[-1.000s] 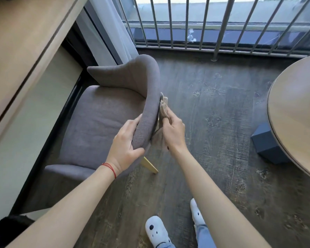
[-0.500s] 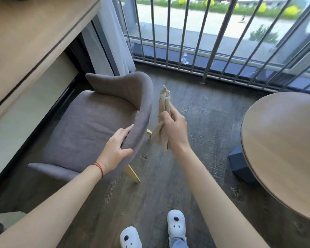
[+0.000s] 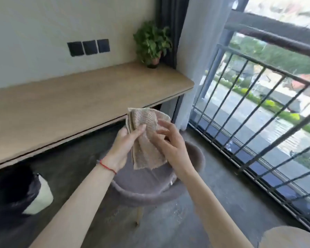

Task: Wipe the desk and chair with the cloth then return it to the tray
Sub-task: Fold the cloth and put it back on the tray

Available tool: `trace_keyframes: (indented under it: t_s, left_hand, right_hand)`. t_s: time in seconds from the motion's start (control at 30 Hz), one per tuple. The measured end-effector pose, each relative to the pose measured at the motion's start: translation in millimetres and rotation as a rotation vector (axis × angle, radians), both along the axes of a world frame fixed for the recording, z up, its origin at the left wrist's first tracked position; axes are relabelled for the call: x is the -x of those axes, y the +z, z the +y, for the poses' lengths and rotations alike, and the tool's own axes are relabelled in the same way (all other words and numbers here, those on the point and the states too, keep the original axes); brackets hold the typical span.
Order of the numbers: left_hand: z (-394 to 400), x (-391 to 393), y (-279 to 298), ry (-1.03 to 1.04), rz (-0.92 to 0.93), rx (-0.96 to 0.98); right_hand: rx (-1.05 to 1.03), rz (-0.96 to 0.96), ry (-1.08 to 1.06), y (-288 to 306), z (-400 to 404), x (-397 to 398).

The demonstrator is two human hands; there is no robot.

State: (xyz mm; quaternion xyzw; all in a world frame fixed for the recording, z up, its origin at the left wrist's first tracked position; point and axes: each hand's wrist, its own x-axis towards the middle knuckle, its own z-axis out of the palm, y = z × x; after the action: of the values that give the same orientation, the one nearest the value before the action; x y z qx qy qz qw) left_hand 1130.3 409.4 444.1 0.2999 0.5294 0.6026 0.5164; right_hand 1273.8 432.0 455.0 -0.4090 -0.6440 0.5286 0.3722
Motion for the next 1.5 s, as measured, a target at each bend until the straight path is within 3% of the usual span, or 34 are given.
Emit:
trace_keyframes:
  t_s: [0.13,0.33,0.4,0.5,0.57,0.7,0.83,0.97,1.17,1.33,1.5]
  left_hand:
    - [-19.7,87.5,21.7,0.129,-0.137,-0.068]
    - [-52.0,224.4,36.5,0.127,-0.269,-0.173]
    - [-64.0,275.3,39.6,0.138,-0.136,-0.154]
    - [-78.0,351.6,43.4,0.311,0.370,-0.038]
    - [-83.2,400.7,45.9,0.409,0.581,-0.012]
    - [-99.9,481.8,57.2,0.360,0.705,-0.111]
    - [-117.8,555.4,64.7,0.287,0.625,-0.109]
    - [-140.9,614.1,64.5,0.449,0.741,-0.034]
    - [-193.4,694.0,60.7,0.739,0.561,0.004]
    - [-247.3,761.8,33.7,0.845,0.412,0.017]
    - [-297.6,838.4,3.8,0.807,0.080,0.014]
  right_hand:
    - [0.054,-0.067,0.213,24.5,9.6,84.3]
    - [0.111,-0.001,0.421,39.8,10.3,234.1]
    - [0.147,-0.007,0.450,40.4,11.0,283.4]
    - [0.229,0.005,0.535,41.3,12.7,354.7]
    - [0.245,0.003,0.622,46.6,16.8,401.7]
    - [0.205,-0.088,0.843,58.4,24.6,491.7]
    - [0.138,-0.218,1.060,61.6,33.8,576.1]
    - [0.115,-0.287,1.289,65.6,27.0,654.5]
    - [-0.177,-0.451,1.503,54.3,-24.4,757.3]
    - [0.098,-0.206,1.288,21.6,-59.8,833.9]
    - [0.282,0.065,0.999,-20.5,-116.9,906.0]
